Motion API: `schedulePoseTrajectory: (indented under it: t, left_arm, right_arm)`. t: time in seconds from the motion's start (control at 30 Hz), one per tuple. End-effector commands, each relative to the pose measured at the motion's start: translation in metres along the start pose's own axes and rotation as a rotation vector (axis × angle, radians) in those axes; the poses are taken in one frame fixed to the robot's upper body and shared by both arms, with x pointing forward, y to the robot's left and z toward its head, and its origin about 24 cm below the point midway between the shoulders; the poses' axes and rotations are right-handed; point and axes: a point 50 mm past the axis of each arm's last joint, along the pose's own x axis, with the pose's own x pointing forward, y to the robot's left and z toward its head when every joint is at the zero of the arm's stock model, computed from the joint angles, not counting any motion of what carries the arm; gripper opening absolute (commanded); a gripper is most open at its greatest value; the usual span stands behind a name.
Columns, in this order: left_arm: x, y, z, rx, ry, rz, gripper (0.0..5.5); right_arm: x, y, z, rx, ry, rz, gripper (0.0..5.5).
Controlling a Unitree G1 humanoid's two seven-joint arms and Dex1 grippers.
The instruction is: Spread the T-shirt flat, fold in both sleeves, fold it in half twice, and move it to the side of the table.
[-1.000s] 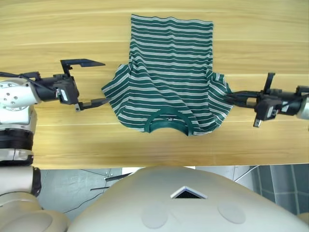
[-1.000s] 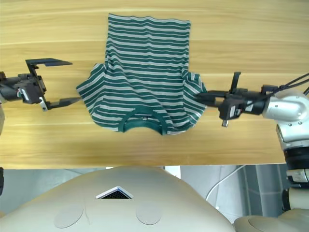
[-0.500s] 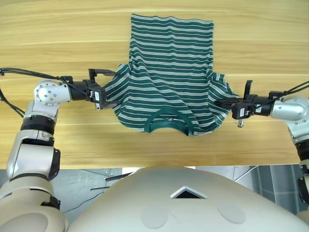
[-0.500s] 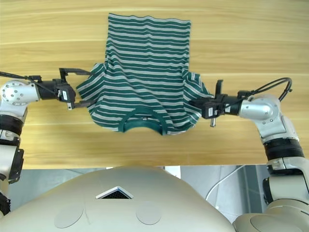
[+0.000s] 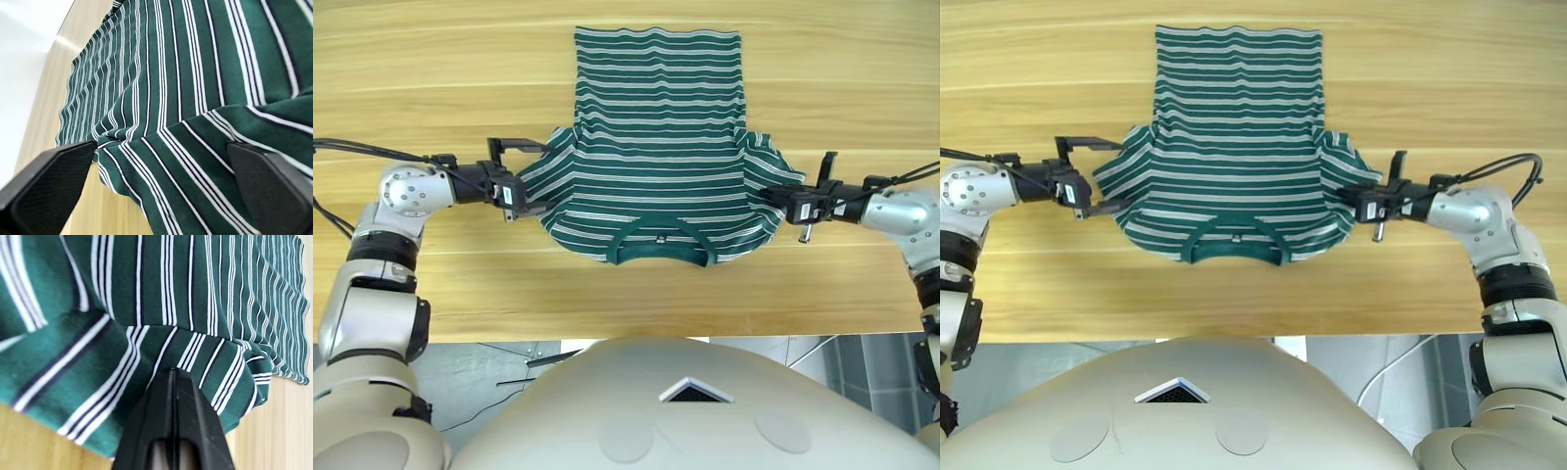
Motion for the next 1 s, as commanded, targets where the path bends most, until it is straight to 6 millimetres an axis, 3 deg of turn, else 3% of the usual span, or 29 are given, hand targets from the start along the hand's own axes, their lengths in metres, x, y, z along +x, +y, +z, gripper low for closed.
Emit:
schedulePoseTrajectory:
  t: [0.03, 0.27, 0.57, 0.7, 0.93, 1.0]
  left_arm:
    - [-0.01, -0.024, -0.01, -0.047, 0.083, -0.094, 4.94]
    - [-0.008, -0.03, -0.003, -0.049, 0.034, -0.067, 4.94]
    - [-0.008, -0.031, -0.002, -0.036, 0.054, -0.074, 3.44]
    - [-0.014, -0.026, -0.002, -0.016, 0.067, -0.028, 3.44]
    - [-0.048, -0.001, 0.007, 0.073, 0.104, 0.113, 3.44]
    - [-0.055, 0.009, 0.012, 0.091, 0.098, 0.166, 3.75]
  right_arm:
    - [-0.011, 0.007, -0.002, 0.007, 0.014, 0.037, 0.03]
    - [-0.014, 0.008, 0.009, 0.001, -0.052, 0.021, 0.03]
    - [-0.015, 0.007, 0.012, 0.003, -0.062, 0.019, 0.0]
    - [-0.014, 0.007, 0.012, 0.006, -0.068, 0.01, 0.0]
    - [-0.013, 0.005, 0.013, 0.015, -0.083, -0.005, 0.0]
    - [-0.012, 0.006, 0.014, 0.017, -0.088, -0.004, 0.0]
